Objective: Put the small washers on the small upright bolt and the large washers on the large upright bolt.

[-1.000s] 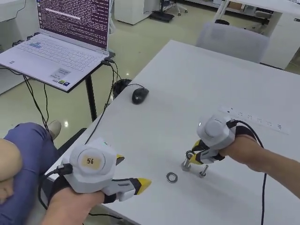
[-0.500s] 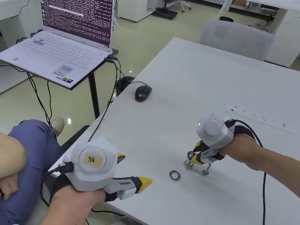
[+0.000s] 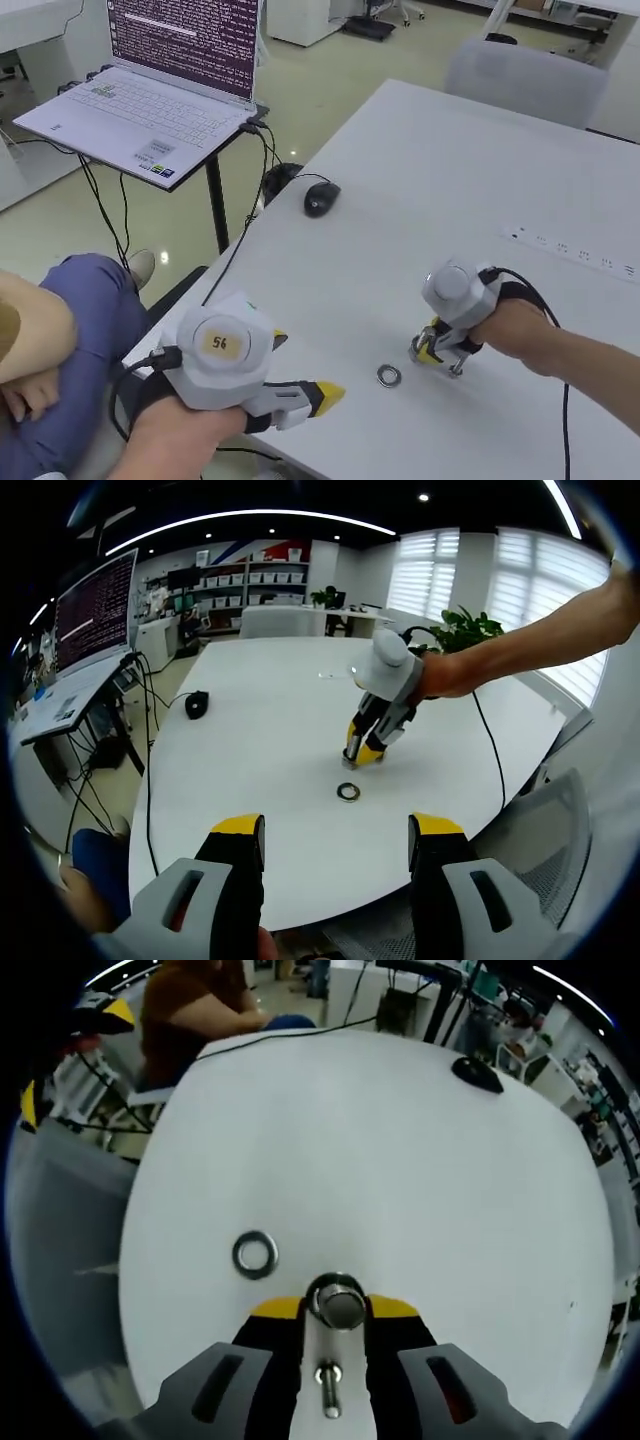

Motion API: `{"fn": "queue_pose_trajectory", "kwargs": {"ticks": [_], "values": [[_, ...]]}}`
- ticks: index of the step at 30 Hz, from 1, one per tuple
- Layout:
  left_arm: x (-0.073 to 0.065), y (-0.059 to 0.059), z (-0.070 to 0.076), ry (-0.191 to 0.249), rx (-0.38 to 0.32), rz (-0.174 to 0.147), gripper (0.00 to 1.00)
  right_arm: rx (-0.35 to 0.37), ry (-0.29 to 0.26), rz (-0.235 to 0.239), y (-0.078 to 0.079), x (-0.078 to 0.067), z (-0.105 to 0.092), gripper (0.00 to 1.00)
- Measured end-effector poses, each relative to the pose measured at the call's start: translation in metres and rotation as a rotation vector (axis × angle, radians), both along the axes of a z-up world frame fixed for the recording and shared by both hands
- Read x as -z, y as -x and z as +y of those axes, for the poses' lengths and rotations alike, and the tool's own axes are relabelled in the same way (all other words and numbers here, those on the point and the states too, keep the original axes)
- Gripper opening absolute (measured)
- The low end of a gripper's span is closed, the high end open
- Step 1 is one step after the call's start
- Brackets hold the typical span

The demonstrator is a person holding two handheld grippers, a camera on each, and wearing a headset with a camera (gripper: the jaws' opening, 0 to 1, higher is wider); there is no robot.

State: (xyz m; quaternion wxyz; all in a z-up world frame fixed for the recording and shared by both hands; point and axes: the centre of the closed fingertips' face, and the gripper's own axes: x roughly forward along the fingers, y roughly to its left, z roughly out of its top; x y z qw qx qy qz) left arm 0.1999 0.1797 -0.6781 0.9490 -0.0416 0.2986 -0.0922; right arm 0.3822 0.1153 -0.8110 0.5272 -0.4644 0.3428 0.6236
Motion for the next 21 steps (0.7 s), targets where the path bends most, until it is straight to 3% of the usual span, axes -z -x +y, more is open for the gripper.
{"fn": "queue_pose_trajectory", "kwargs": {"ticks": [3, 7, 15, 21], "values": [[0.0, 0.0, 0.0, -0.002, 0.002, 0.002, 0.57, 0.035, 0.015, 0.004, 0.001, 0.006, -0.003, 0.25], [-0.001, 0.0, 0.0, -0.004, 0.002, 0.002, 0.57, 0.055, 0.001, 0.013, 0.001, 0.002, -0.002, 0.25], [-0.001, -0.003, -0.004, -0.014, 0.017, 0.003, 0.57, 0.065, -0.051, -0.025, -0.001, -0.016, -0.01, 0.27], [-0.003, -0.006, -0.009, -0.02, 0.031, -0.003, 0.57, 0.103, -0.114, -0.009, 0.013, -0.029, -0.019, 0.27]]}}
